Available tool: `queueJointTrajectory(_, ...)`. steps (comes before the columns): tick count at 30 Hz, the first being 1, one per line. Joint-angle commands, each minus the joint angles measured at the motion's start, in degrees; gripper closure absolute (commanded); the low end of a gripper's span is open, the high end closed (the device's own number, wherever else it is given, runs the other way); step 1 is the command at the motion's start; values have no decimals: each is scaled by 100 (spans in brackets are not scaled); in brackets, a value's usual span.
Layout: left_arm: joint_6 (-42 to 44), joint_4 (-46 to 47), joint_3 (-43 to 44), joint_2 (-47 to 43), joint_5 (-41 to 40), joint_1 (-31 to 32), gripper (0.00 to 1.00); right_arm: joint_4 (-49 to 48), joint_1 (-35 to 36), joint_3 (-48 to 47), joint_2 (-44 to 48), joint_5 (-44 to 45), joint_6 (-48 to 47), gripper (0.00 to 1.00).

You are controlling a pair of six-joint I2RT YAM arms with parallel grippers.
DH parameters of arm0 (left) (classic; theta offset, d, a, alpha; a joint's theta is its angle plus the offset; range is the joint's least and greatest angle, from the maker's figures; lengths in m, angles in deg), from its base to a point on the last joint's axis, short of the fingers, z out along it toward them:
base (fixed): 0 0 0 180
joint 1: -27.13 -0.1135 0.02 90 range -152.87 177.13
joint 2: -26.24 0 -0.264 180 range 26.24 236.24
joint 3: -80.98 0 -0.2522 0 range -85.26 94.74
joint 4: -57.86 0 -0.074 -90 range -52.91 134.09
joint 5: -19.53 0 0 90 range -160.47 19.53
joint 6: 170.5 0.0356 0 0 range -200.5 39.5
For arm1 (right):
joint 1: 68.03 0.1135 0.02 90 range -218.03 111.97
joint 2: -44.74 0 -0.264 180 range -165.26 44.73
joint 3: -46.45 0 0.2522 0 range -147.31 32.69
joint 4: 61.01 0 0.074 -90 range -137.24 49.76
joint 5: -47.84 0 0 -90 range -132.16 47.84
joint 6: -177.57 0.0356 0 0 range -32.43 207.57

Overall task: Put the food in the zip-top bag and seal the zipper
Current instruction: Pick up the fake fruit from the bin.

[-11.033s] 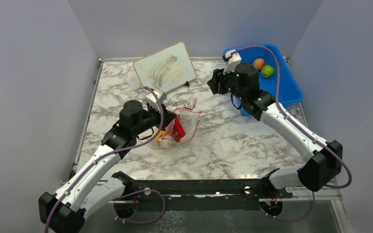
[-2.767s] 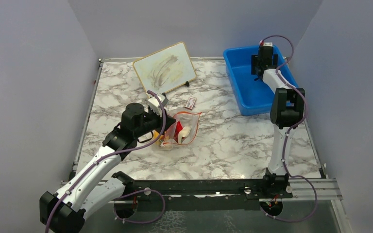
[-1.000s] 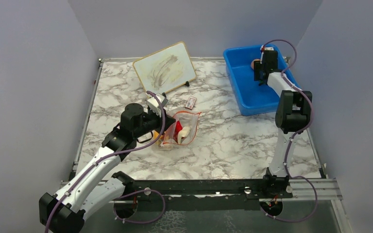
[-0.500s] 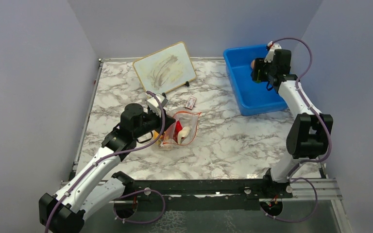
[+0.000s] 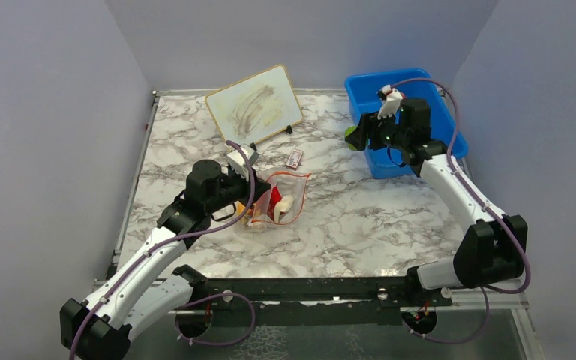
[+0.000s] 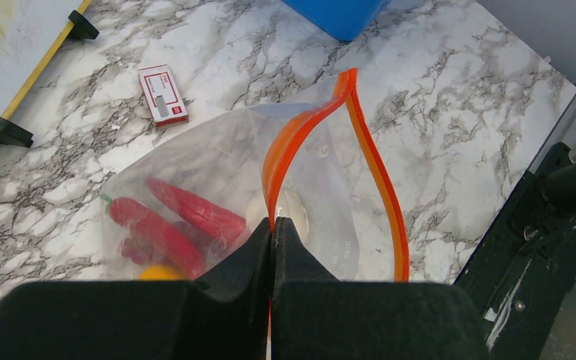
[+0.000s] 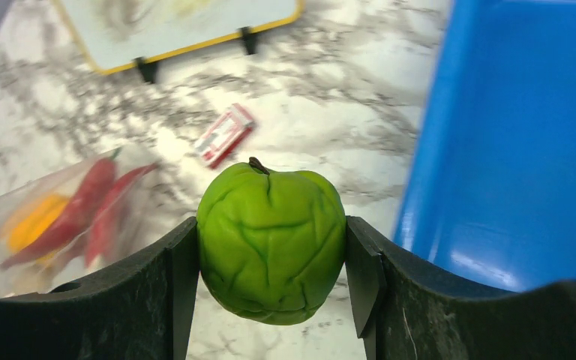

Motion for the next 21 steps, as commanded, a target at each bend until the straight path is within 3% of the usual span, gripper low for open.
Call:
queueJointTrajectory(1, 68, 69, -39, -64, -81, -17, 100, -472, 462, 253, 518, -560, 238, 57)
queueJointTrajectory(12, 51, 78, -24, -33, -54, -20, 100, -860, 1629, 755, 1309, -1087, 613, 57)
queueJointTrajectory(21, 33, 82, -25, -21, -18, -14, 100, -964, 2667, 793, 1309, -796, 672, 55)
